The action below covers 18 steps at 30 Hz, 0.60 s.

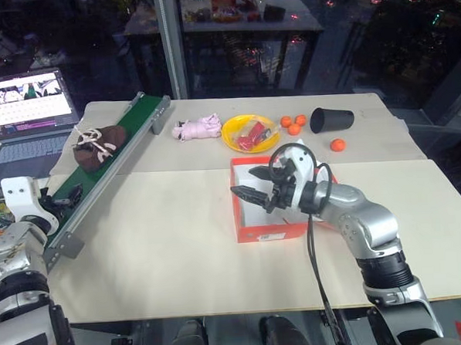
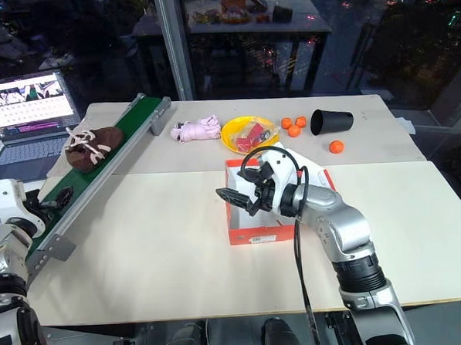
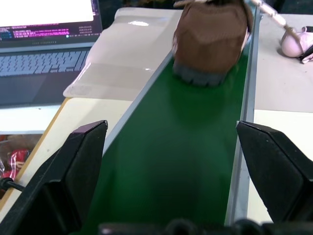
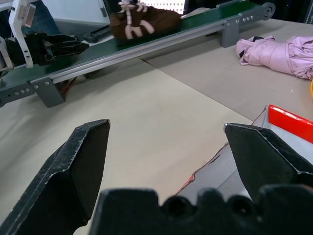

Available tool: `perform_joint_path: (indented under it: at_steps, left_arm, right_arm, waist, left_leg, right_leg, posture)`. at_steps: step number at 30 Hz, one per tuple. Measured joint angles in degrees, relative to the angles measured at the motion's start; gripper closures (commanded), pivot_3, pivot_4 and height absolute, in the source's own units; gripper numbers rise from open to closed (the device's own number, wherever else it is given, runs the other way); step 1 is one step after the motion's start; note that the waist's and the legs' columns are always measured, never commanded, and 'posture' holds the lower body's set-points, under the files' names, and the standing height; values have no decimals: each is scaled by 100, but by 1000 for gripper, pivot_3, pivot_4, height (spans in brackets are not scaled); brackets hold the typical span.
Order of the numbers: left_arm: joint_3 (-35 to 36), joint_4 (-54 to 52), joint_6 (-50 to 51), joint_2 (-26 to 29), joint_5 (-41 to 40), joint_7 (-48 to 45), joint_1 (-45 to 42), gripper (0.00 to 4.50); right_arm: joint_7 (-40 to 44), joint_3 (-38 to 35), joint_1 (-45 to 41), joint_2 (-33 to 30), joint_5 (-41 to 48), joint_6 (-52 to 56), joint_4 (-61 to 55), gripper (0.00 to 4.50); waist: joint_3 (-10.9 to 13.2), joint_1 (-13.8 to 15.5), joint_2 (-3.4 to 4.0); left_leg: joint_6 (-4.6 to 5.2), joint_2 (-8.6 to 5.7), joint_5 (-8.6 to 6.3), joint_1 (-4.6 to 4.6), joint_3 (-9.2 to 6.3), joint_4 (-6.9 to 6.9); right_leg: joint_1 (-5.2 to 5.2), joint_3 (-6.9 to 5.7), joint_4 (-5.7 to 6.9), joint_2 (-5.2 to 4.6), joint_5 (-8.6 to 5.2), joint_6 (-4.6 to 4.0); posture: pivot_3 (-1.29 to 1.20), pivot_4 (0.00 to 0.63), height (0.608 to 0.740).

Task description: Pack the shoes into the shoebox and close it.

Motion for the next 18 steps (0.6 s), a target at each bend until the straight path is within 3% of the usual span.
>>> perform_joint_path:
  at_steps: [17, 18]
  left_arm:
    - [-12, 995, -269, 356, 126, -147, -293, 0]
    - [-13, 1055, -263, 403, 130, -150, -302, 258]
  right_arm:
    - [4, -5, -1, -143, 2, 71, -44, 63]
    - [4, -5, -1, -166, 2, 90, -44, 13]
  waist:
    - [0, -1, -5]
    - [1, -4, -5]
  left_leg:
    - [0, 1, 0, 0, 1, 2]
    - [-1, 1, 0, 0, 1, 2]
  right_leg:
    - [-2, -2, 3, 0, 0, 1]
    - [-2, -2, 3, 0, 0, 1]
  posture:
    - [0, 150, 740]
    - [0, 150, 740]
